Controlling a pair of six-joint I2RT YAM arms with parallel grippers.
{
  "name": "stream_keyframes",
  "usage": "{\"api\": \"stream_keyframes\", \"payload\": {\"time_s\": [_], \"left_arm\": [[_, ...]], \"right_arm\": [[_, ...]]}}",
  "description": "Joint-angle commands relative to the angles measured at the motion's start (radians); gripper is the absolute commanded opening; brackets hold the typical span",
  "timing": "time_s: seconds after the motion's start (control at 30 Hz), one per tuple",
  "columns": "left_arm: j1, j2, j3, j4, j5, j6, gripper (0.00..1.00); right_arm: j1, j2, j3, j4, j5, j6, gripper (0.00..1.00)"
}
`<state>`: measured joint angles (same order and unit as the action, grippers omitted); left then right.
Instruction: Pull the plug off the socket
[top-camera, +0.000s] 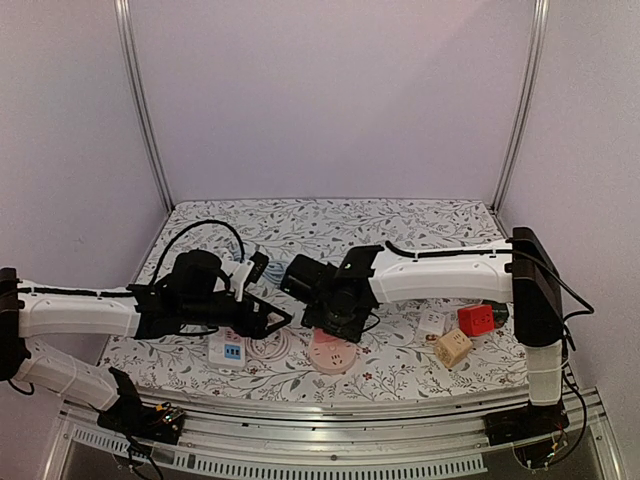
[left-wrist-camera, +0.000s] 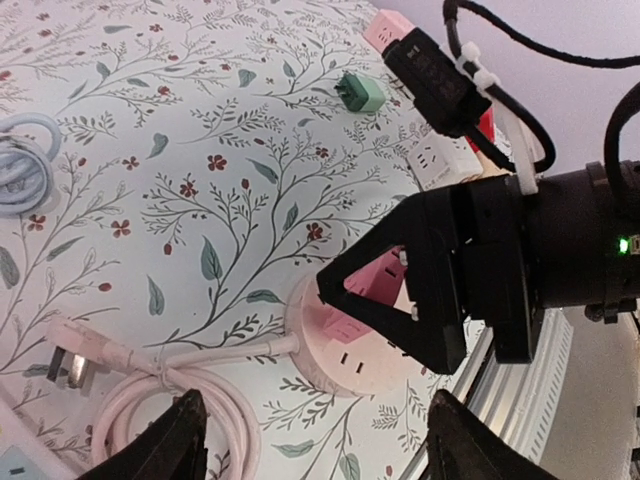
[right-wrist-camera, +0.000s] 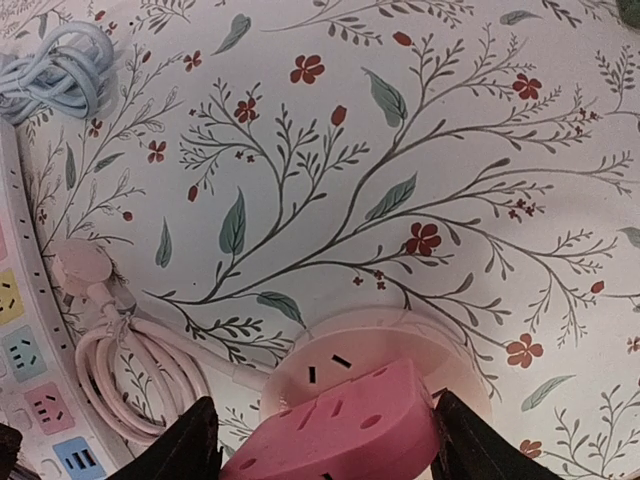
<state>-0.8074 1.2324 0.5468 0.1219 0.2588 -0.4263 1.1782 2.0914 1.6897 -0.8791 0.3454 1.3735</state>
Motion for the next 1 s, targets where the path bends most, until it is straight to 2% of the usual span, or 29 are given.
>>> {"api": "stream_keyframes", "payload": {"time_s": [0.0,0.1,0.33,0.63,0.73,0.97], "left_arm": [[0.015,-0.012,-0.017,-0.001,-0.008,0.018,0.74],[0.018,-0.009,-0.020,0.001,-0.011,0.021,0.74],[0.022,-0.006,-0.015,-0.004,-0.009,0.025,0.75],[0.025,-0.009,-0.004,-0.011,-0.014,0.022,0.75],[0.026,-0.014,-0.003,-0.013,-0.018,0.022,0.75],[0.030,-0.011,0.001,-0.017,-0.025,0.022,0.75]], "right_arm": [[0.012,0.015,0.018,-0.036,-0.004,0.006,0.67],[0.011,0.021,0.024,-0.031,-0.010,0.006,0.59],[0.012,0.046,0.045,-0.017,-0.032,0.000,0.56],[-0.001,0.047,0.033,-0.011,-0.030,-0.019,0.41],[-0.011,0.043,0.014,-0.011,-0.030,-0.020,0.27],[-0.026,0.019,-0.008,-0.011,-0.018,-0.086,0.13]]}}
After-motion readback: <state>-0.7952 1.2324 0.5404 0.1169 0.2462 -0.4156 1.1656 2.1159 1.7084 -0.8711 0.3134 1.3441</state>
